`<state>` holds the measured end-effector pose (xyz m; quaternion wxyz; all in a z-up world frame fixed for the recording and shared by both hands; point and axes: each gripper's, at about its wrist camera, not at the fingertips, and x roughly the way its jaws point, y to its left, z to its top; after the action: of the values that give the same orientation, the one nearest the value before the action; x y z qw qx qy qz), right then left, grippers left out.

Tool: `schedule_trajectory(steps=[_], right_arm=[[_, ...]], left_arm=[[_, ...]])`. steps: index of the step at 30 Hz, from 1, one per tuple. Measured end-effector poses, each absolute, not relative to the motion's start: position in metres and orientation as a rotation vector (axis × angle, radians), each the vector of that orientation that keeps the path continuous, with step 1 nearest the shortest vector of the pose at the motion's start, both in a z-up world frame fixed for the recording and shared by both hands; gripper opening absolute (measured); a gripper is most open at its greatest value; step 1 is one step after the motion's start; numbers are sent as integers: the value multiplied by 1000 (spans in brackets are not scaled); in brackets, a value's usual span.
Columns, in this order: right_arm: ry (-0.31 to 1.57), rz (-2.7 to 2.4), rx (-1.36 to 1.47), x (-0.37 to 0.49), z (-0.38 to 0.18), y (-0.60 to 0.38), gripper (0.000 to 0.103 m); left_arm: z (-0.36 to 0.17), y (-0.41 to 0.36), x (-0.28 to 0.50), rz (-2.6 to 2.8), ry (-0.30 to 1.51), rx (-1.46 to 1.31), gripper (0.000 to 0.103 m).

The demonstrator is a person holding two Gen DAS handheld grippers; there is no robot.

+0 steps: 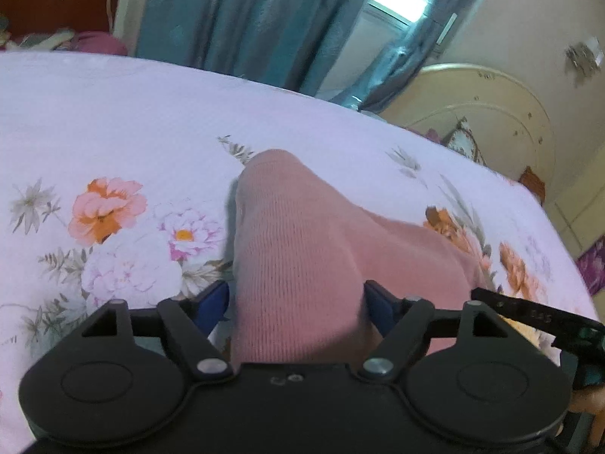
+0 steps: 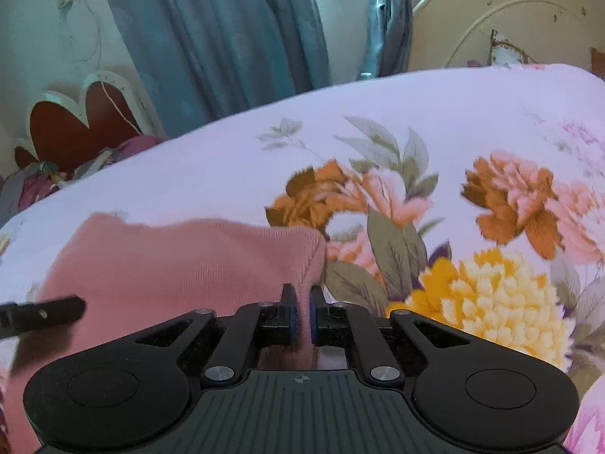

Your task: Fold small clothes

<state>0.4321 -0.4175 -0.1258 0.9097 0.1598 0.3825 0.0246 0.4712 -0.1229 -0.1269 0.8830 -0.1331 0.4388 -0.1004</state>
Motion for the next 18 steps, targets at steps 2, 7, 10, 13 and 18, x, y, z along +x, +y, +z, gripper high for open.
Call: schedule_trajectory(steps=[2, 7, 10, 13, 18], right_arm=[[735, 52, 292, 429, -112, -414, 7], [714, 120, 199, 440, -107, -385, 8], [741, 118, 168, 452, -120, -375, 8], [777, 64, 127, 466, -142, -379, 8], [781, 68, 103, 472, -149, -380, 7]], left_arm=[[-119, -126, 471, -202, 877, -253, 75], [-125, -130, 492, -165, 889, -246, 71], [-132, -129, 500, -141, 897, -264, 71], [-139, -129, 505, -122, 907, -241, 76], [-142, -127, 507, -113, 920, -260, 77]])
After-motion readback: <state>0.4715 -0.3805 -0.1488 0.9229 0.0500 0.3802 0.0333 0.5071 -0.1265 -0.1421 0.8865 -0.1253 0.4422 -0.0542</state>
